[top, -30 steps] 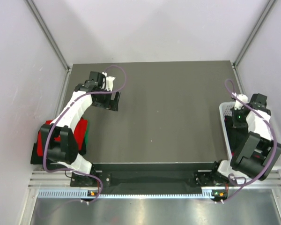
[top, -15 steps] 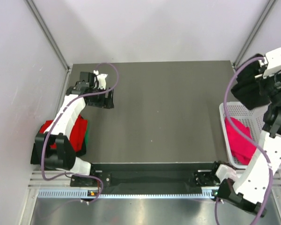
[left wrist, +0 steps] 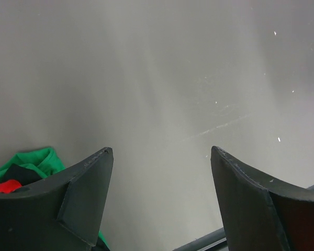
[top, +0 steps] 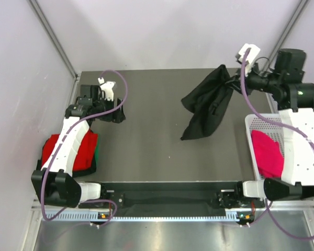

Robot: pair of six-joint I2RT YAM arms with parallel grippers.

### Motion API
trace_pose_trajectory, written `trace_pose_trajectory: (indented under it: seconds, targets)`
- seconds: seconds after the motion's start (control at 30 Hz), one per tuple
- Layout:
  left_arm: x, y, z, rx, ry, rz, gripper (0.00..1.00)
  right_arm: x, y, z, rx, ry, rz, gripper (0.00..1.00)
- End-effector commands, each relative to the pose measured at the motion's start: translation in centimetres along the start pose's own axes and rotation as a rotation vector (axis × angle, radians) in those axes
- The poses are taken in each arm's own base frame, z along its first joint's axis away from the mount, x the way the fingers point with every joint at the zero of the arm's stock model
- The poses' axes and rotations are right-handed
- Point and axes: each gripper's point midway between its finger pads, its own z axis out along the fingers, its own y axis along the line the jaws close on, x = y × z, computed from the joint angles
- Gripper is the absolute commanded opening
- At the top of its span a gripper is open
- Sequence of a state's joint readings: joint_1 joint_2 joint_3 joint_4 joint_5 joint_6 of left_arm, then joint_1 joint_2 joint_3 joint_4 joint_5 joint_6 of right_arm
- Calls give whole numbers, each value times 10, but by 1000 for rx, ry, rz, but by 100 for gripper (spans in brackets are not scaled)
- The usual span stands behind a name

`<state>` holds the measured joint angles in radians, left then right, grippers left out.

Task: Fold and stack the t-shirts
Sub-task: Move the tshirt to the center of the board

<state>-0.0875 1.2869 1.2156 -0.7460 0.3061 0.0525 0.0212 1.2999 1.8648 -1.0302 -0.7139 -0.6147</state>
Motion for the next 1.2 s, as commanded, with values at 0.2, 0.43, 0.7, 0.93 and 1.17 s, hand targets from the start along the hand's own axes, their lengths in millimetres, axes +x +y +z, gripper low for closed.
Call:
trace_pose_trajectory:
  seconds: [0.2, 0.43, 0.7, 0.93, 1.17]
  targets:
    - [-8, 4, -9, -23, -65, 28, 80, 91, -2, 84, -93, 173, 78, 44]
    - [-1, -4, -9, 25, -69, 59, 73, 135, 125, 110, -367, 306, -73, 40]
    - [7, -2, -6, 32, -46, 49, 72, 206, 186, 163, -471, 495, -121, 37]
    - [11, 1, -5, 32, -51, 36, 72, 202, 173, 189, -429, 524, -205, 42]
    - [17, 2, -5, 36, -44, 24, 72, 208, 188, 200, -504, 574, -266, 46]
